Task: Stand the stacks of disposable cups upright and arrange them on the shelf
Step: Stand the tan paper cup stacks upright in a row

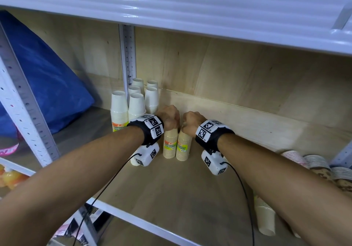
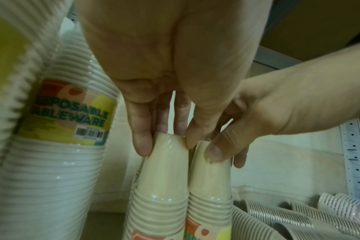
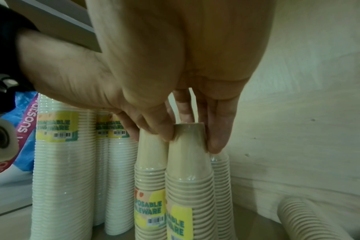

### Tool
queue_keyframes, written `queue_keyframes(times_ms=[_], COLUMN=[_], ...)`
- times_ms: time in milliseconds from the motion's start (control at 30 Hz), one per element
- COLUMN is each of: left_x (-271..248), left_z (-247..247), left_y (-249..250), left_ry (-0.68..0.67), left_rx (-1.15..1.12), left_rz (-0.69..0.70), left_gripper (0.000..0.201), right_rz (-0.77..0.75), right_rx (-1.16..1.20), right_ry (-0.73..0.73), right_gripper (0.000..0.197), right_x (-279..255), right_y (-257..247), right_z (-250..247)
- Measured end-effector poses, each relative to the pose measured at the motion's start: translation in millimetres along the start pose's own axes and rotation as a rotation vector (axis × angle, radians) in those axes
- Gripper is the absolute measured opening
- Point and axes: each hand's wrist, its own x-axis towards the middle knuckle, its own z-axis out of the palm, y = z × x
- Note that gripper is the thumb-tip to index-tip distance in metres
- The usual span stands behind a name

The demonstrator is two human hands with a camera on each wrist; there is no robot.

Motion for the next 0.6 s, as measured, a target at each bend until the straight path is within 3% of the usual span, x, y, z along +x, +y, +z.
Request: queue_keyframes(times_ms=[167, 300, 433, 600], left_x=[4.0, 11.8, 25.6, 33.9], left_z=[-2.9, -14.5, -24.9, -20.1], left_y=[-0.5, 12.2, 39.7, 86.3], left_ry=[0.006, 0.056, 0.073, 0.039], left_rx=[-0.033, -0.126, -0.204, -0.259], left_rz=[0.007, 0.032, 0.084, 0.193], left_gripper=[0.012, 0.021, 0.02, 0.032], right_rz=[0.004, 0.054, 0.138, 0.282], right_rx=[0.005, -0.017, -0.065, -0.103], right_ry=[0.034, 0.057, 0.071, 0.051], right_gripper=[0.031, 0.045, 0.046, 0.05], right_x=[-4.7, -12.9, -24.2, -56.4], right_y=[5.6, 19.8, 47.8, 90.9], right_z=[-2.8, -19.7, -45.2, -65.5])
